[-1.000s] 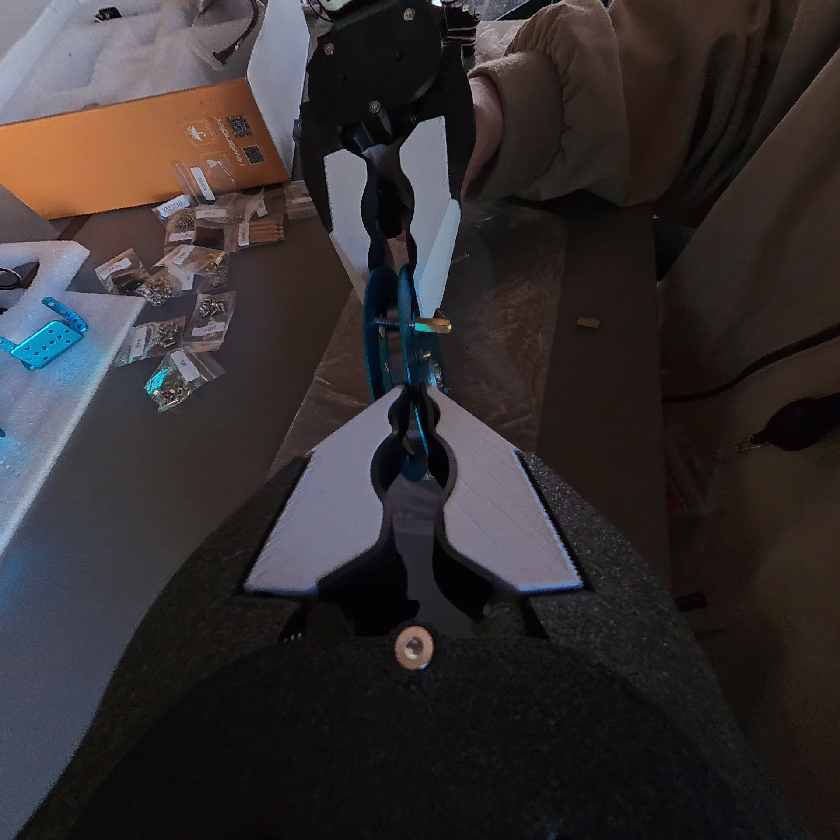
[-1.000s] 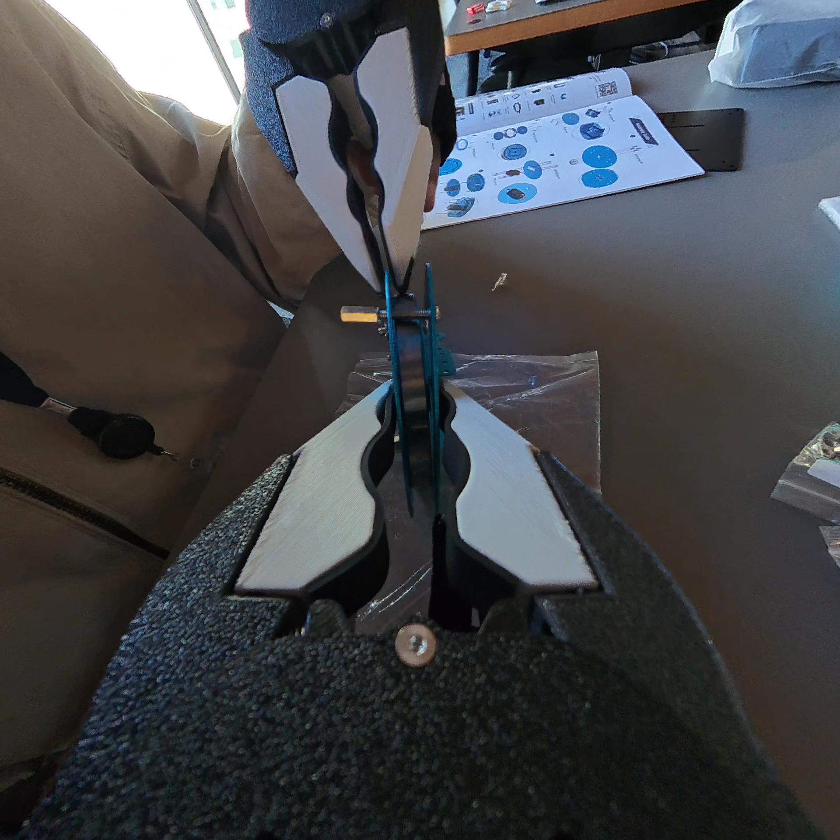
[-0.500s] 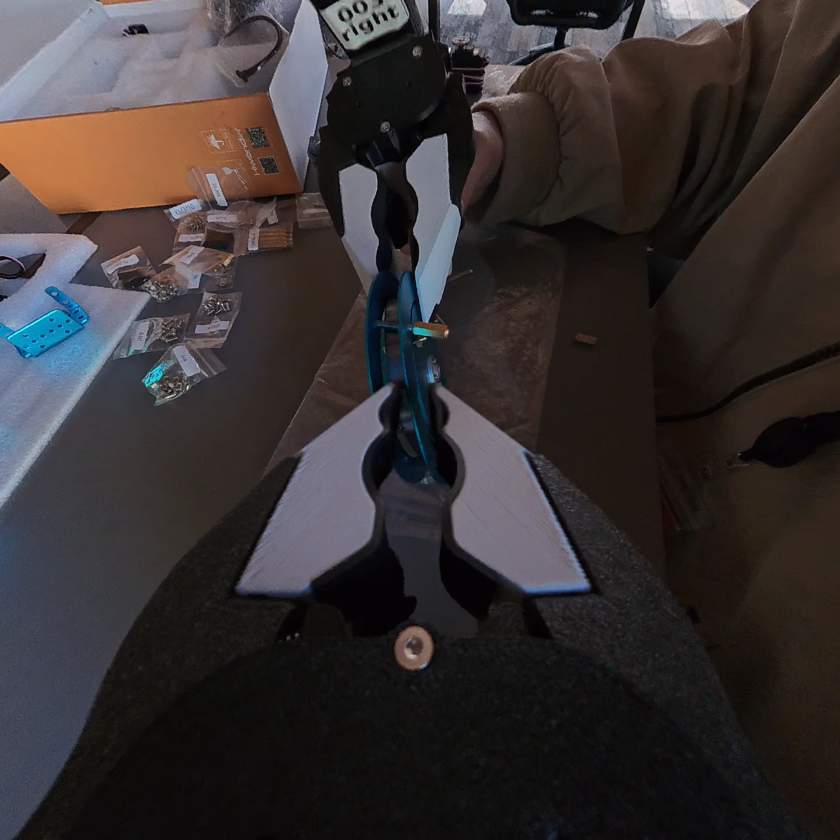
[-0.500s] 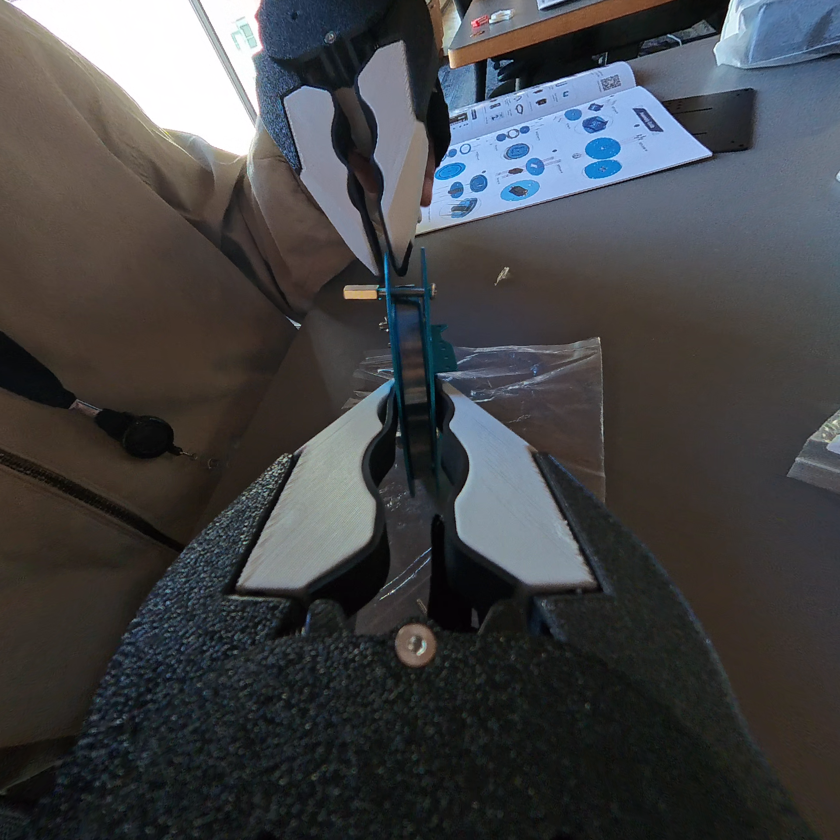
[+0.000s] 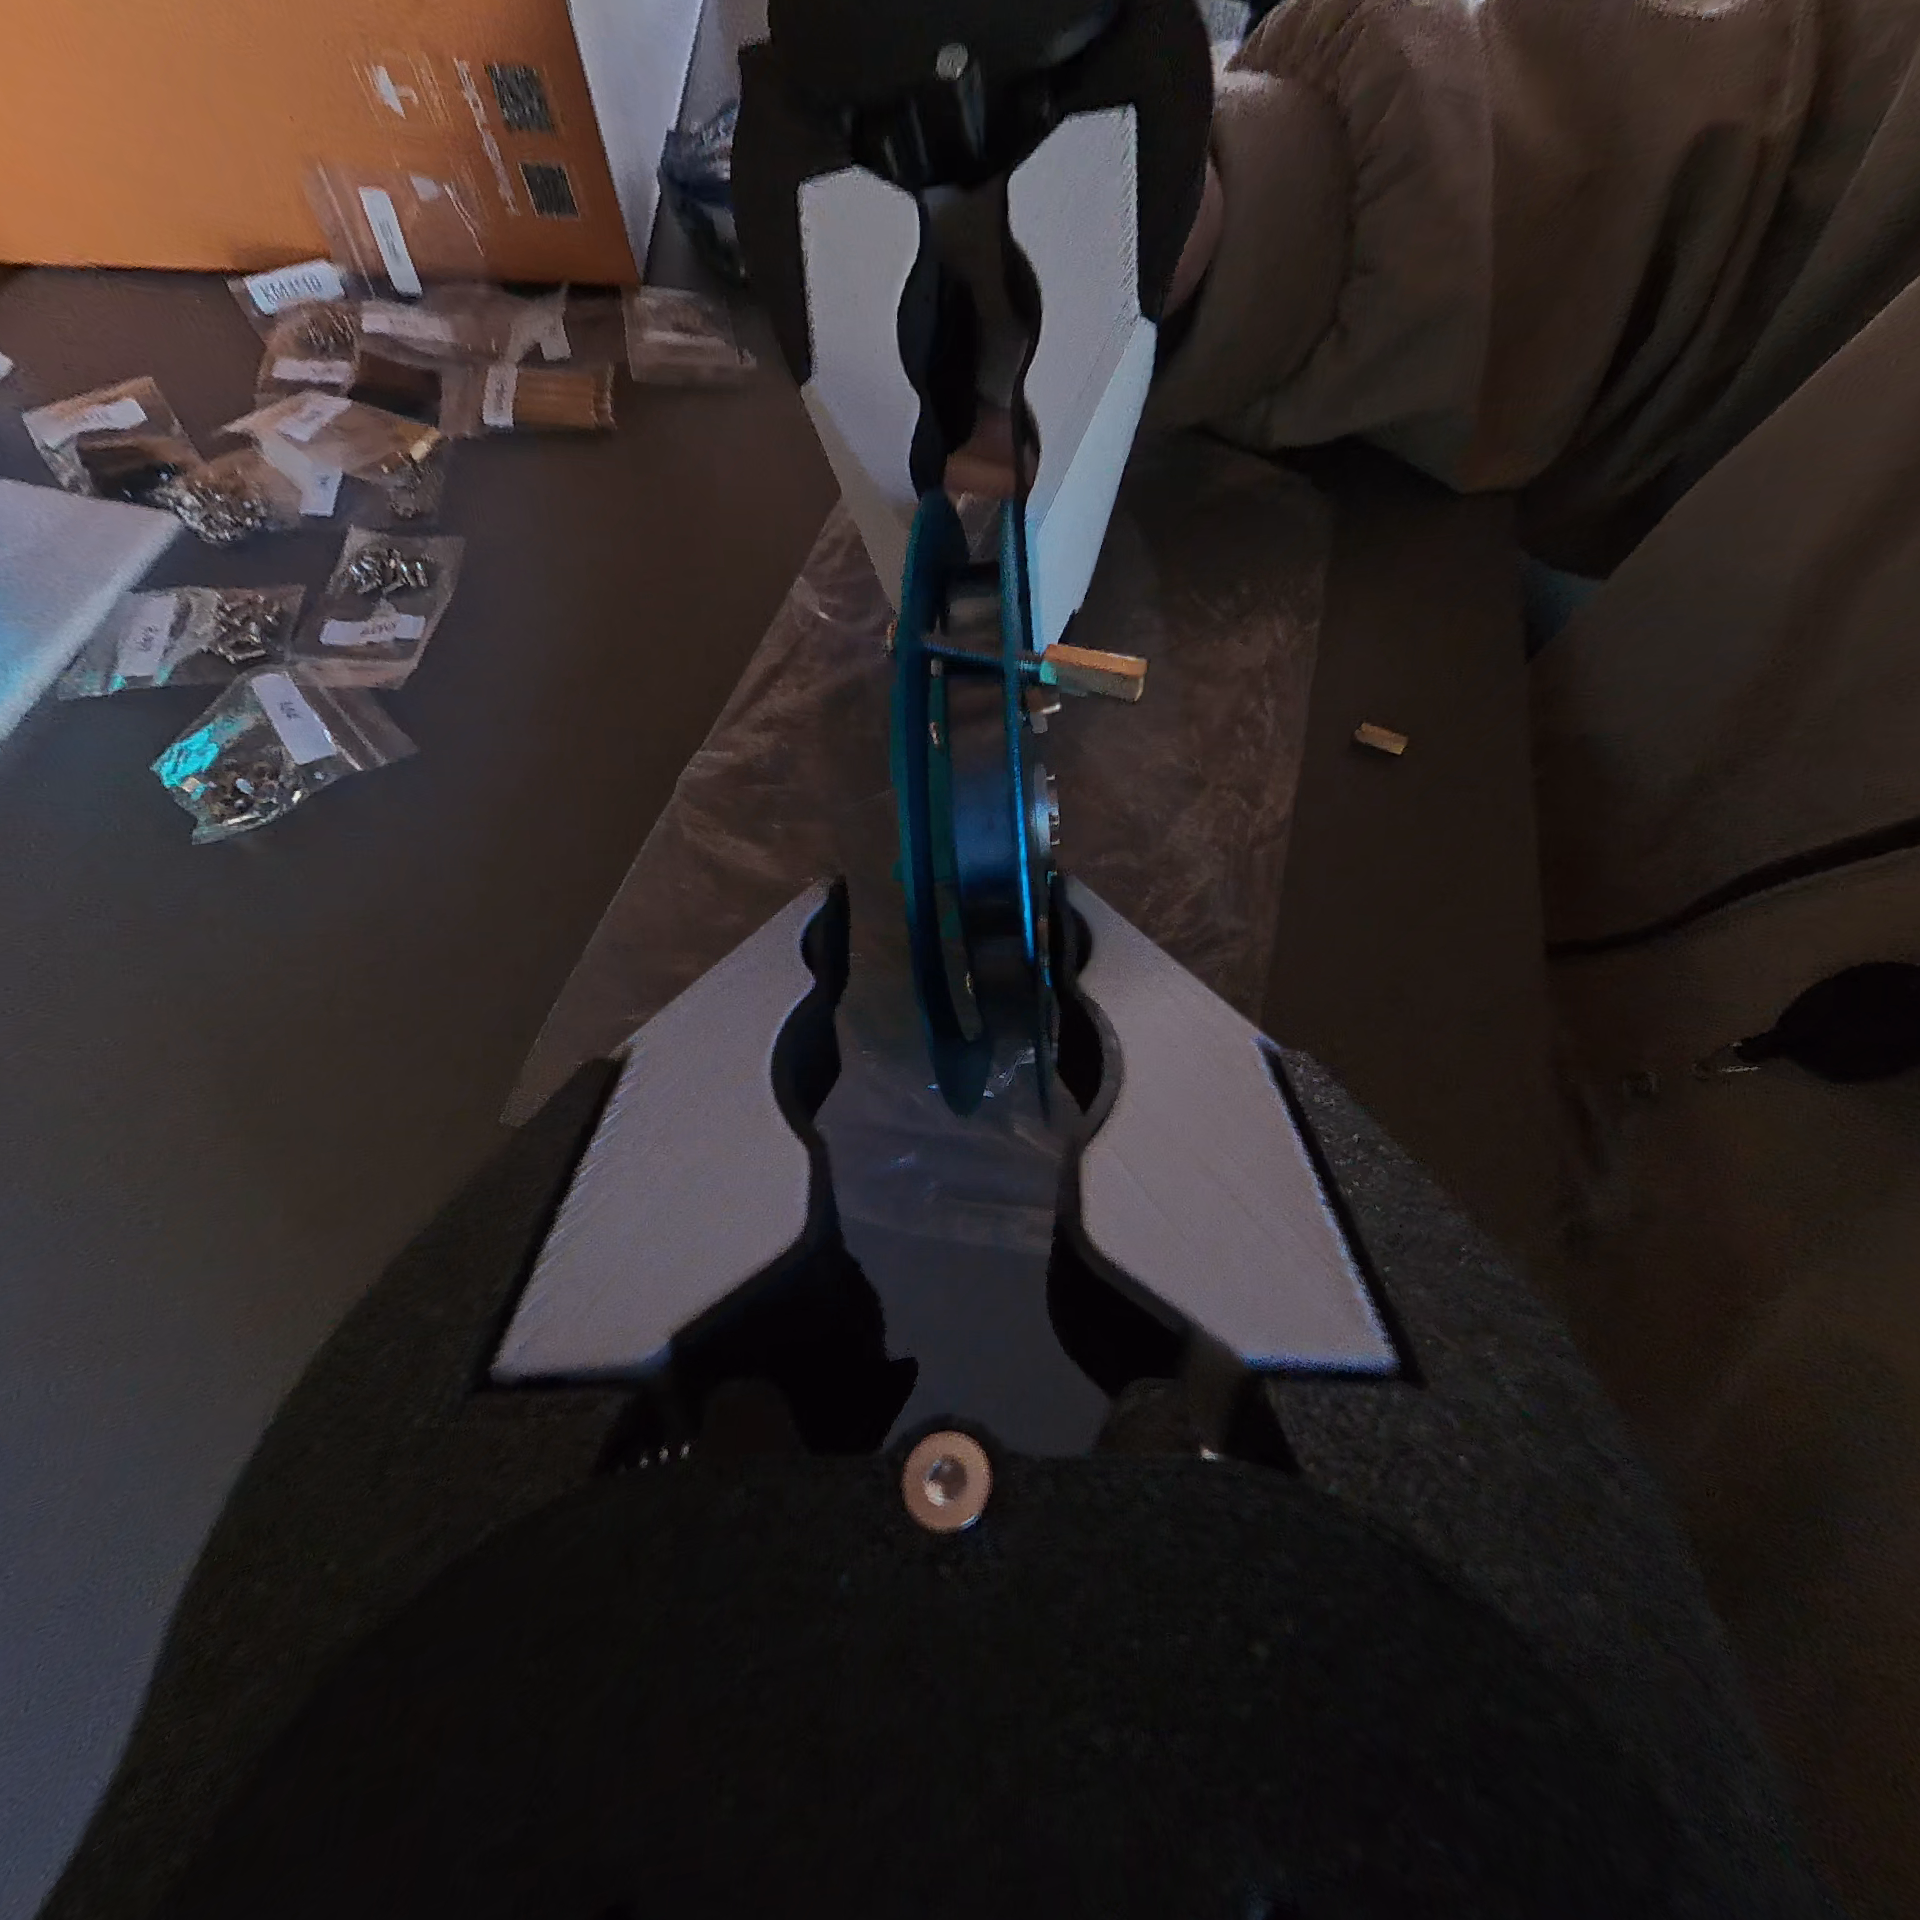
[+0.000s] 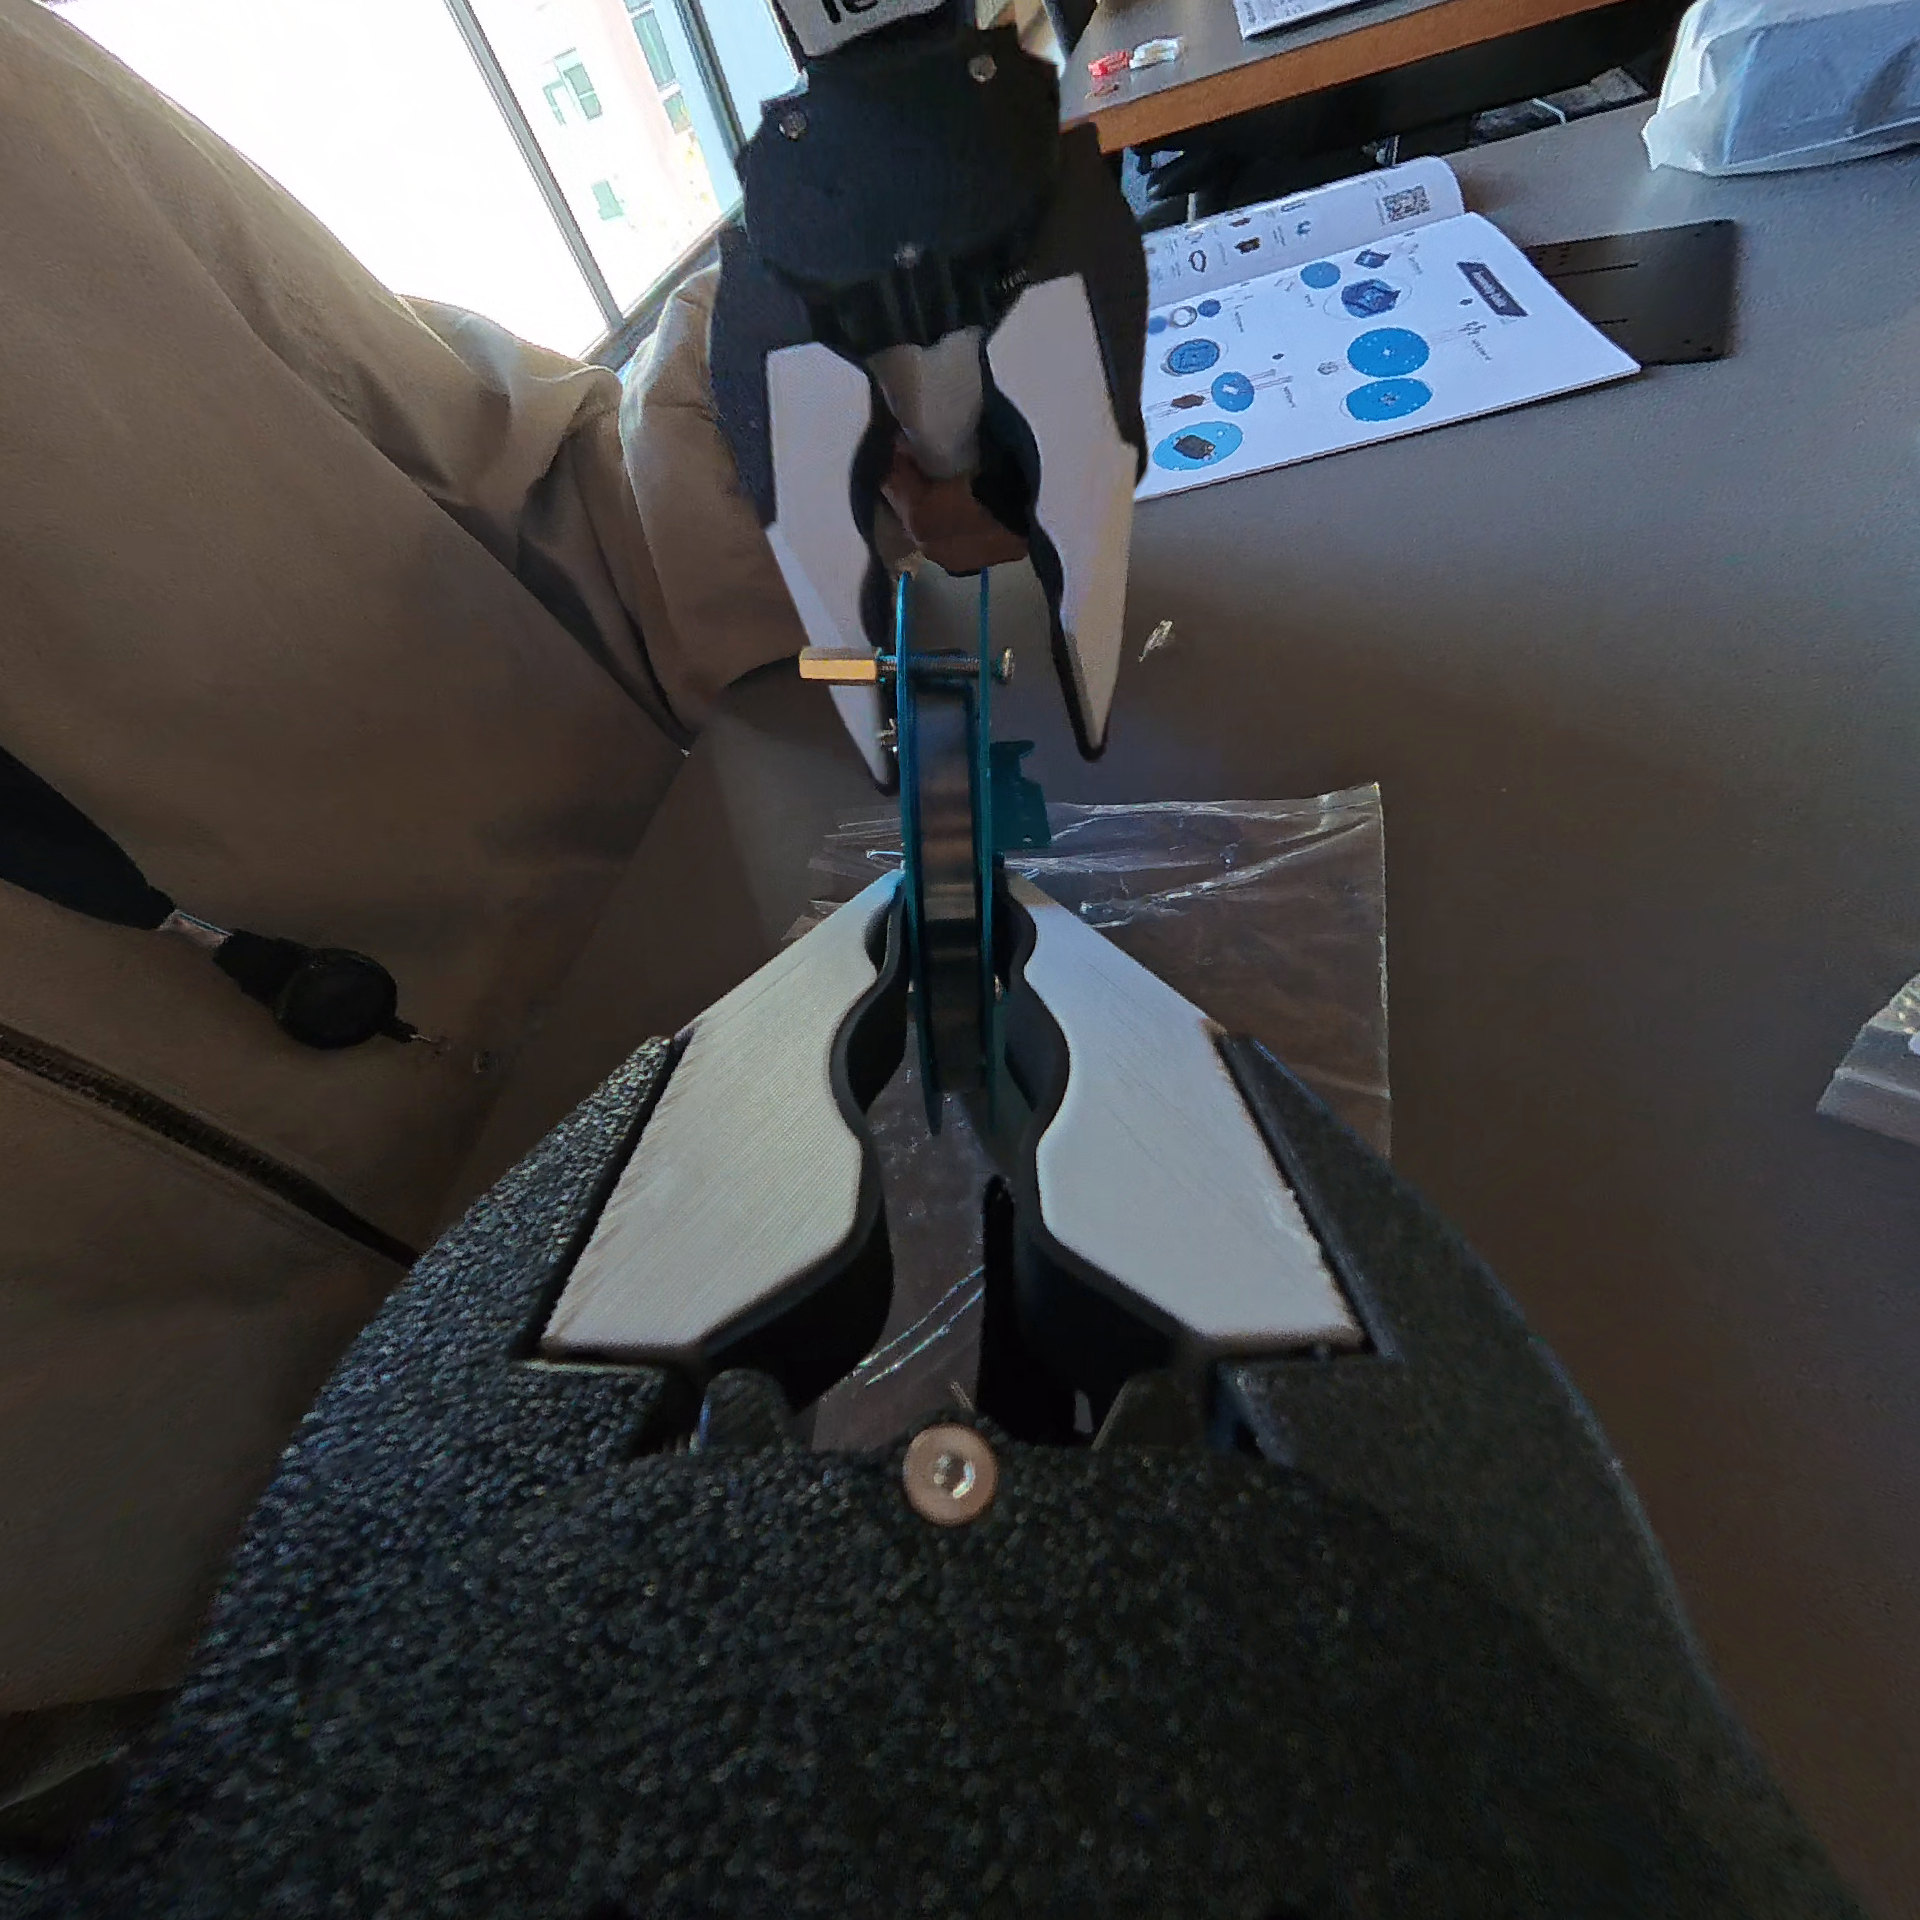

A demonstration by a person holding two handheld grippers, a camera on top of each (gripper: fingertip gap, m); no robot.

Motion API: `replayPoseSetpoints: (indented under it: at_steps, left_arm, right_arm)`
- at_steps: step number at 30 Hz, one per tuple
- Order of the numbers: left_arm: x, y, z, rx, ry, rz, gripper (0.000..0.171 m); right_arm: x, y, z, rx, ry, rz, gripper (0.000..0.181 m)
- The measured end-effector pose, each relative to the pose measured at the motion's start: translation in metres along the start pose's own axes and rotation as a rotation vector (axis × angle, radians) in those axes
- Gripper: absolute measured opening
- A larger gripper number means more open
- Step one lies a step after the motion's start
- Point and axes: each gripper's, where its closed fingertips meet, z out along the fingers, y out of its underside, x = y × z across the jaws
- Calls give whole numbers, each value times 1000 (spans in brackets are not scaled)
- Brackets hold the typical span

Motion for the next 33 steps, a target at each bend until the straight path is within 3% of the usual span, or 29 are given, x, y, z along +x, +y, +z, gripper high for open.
replayPoseSetpoints:
  at_steps: [4, 17, 21, 24, 28, 33]
  left_arm:
    - [7, 0, 2, -20, 52, -11, 16]
    - [7, 0, -13, -17, 79, -32, 15]
    - [6, -1, -13, 24, 48, -79, 15]
    - [4, 1, -14, 50, -34, -160, 15]
    - [2, -1, -13, 115, -182, -300, 15]
    - [7, -3, -12, 156, -329, -356, 14]
  right_arm:
    - [0, 0, -1, -11, 14, -14, 14]
    - [-2, -2, 4, -44, 46, -51, 13]
    - [1, -15, -11, -2, 78, -38, 15]
    - [6, -29, -28, -21, 212, -52, 25]
    - [-19, -38, -28, -105, 403, -58, 39]
    - [-25, -42, -1, 40, 746, -86, 42]
